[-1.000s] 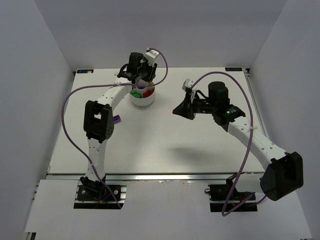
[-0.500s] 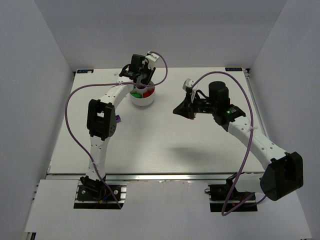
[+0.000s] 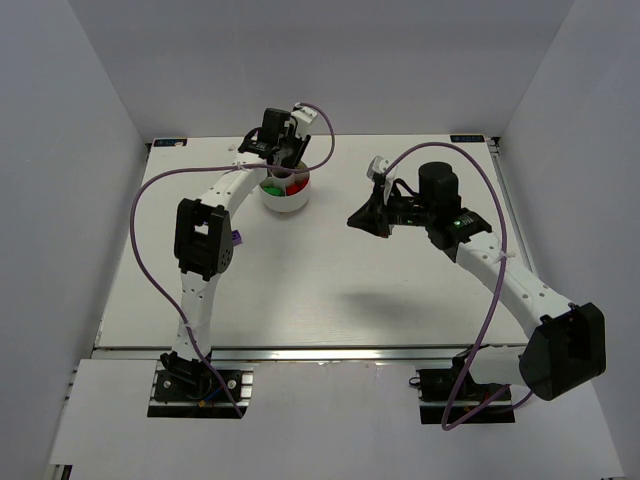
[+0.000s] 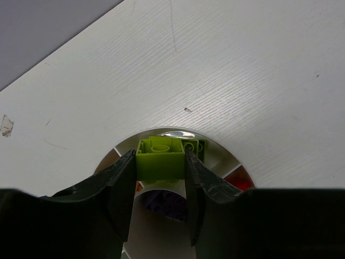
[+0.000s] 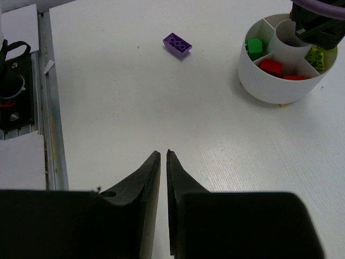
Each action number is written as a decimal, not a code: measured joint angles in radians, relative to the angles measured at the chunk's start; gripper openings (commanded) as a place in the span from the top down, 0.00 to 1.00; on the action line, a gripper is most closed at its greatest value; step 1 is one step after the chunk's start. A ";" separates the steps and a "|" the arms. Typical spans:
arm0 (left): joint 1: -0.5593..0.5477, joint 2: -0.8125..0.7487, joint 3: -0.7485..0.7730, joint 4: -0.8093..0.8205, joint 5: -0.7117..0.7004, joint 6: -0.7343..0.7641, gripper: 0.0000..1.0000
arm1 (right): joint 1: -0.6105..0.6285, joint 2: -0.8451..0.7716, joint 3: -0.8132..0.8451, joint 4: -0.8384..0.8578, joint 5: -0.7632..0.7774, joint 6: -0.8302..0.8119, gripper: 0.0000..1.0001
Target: Sort the legos into containers by color
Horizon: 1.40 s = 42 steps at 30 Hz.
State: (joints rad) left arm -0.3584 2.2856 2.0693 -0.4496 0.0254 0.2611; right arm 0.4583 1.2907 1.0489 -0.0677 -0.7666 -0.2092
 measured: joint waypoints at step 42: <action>0.011 -0.647 -0.850 -0.113 -0.173 0.090 0.19 | -0.046 0.018 -0.001 -0.045 -0.219 -0.141 0.49</action>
State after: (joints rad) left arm -0.3470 1.6390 1.2198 -0.5621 -0.1474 0.3508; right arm 0.4122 1.3087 1.0477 -0.1127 -0.9852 -0.3500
